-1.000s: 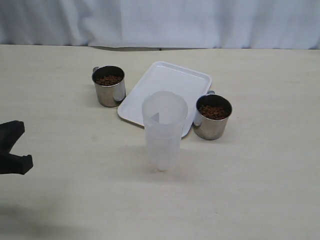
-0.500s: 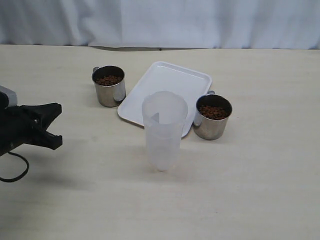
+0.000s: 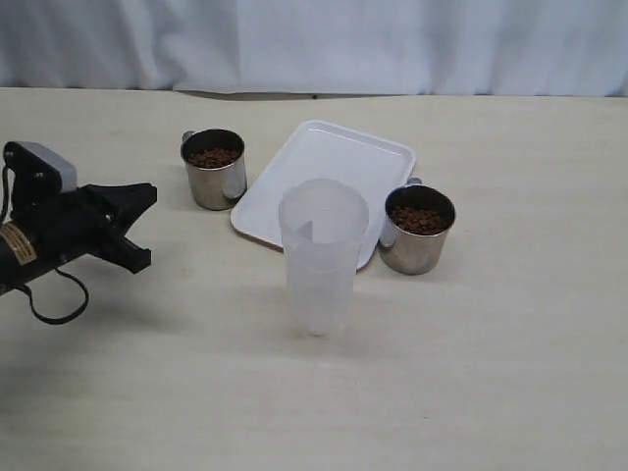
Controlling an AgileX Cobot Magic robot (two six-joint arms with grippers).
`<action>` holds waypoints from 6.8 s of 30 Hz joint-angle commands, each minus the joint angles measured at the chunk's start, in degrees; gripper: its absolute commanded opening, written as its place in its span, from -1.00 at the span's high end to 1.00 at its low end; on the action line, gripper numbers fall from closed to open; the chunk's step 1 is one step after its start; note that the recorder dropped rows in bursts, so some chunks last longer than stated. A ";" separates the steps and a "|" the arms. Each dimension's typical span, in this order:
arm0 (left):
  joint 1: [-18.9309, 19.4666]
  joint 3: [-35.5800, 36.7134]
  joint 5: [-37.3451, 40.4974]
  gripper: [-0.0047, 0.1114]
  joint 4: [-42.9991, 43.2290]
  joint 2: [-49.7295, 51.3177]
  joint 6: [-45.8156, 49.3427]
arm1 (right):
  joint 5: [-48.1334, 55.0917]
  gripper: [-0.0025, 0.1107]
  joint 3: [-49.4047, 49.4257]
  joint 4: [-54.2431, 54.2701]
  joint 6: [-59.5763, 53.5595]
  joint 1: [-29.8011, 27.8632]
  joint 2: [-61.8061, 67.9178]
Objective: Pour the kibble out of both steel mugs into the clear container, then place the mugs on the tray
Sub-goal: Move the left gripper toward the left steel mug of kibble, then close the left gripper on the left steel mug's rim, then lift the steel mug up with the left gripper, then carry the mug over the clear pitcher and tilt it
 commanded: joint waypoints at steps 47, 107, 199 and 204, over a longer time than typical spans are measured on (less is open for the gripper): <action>-0.01 -20.03 -0.66 -0.24 10.03 15.02 -6.15 | -0.69 0.87 0.23 0.29 -0.32 -0.34 -0.21; -7.06 -37.44 2.17 -0.24 4.30 24.13 -6.98 | -0.69 0.87 0.23 0.29 -0.32 -0.34 -0.21; -43.34 -16.48 77.81 0.92 41.58 -38.12 -36.24 | -0.69 0.87 0.23 0.29 -0.32 -0.34 -0.21; -43.83 -16.48 74.76 0.92 41.46 -38.12 -36.23 | -0.69 0.87 0.23 0.29 -0.32 -0.34 -0.21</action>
